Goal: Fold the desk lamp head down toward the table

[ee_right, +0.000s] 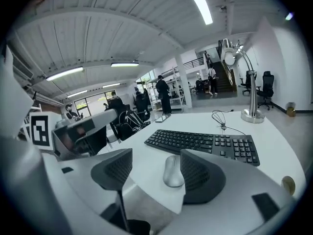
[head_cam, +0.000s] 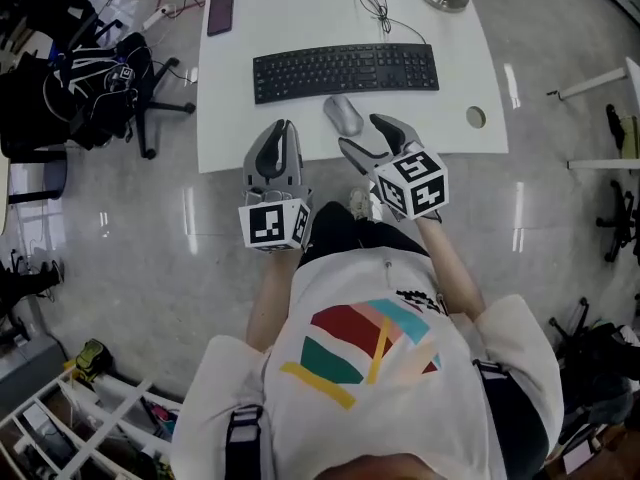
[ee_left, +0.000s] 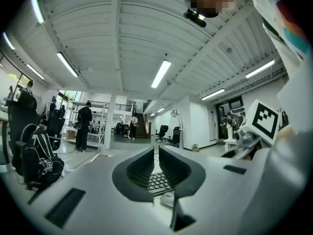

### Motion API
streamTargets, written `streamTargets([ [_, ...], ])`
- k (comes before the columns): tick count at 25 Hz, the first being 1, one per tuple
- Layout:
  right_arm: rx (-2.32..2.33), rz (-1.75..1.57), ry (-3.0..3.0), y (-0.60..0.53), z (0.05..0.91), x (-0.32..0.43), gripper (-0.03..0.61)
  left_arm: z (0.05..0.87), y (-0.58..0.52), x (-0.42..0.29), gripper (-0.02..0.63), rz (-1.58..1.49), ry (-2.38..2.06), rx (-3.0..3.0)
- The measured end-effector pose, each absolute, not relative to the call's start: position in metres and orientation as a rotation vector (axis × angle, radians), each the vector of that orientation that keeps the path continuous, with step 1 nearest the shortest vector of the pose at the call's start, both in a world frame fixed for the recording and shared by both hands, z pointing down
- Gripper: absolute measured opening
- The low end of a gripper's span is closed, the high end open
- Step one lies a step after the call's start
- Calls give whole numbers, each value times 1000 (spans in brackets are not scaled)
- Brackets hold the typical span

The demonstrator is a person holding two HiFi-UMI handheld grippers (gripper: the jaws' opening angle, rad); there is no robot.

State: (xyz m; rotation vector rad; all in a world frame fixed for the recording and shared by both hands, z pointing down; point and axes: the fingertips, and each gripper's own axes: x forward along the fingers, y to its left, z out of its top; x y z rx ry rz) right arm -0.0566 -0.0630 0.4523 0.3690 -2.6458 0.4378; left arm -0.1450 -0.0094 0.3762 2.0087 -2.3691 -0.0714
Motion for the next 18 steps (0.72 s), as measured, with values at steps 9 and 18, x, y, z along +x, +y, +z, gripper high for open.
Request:
streamTargets([
  [9, 410, 398, -2467, -96, 519, -95, 291, 413, -62, -174, 44, 59, -2291, 2012],
  [18, 388, 366, -2338, -109, 557, -121, 291, 455, -82, -196, 44, 96, -2177, 1984],
])
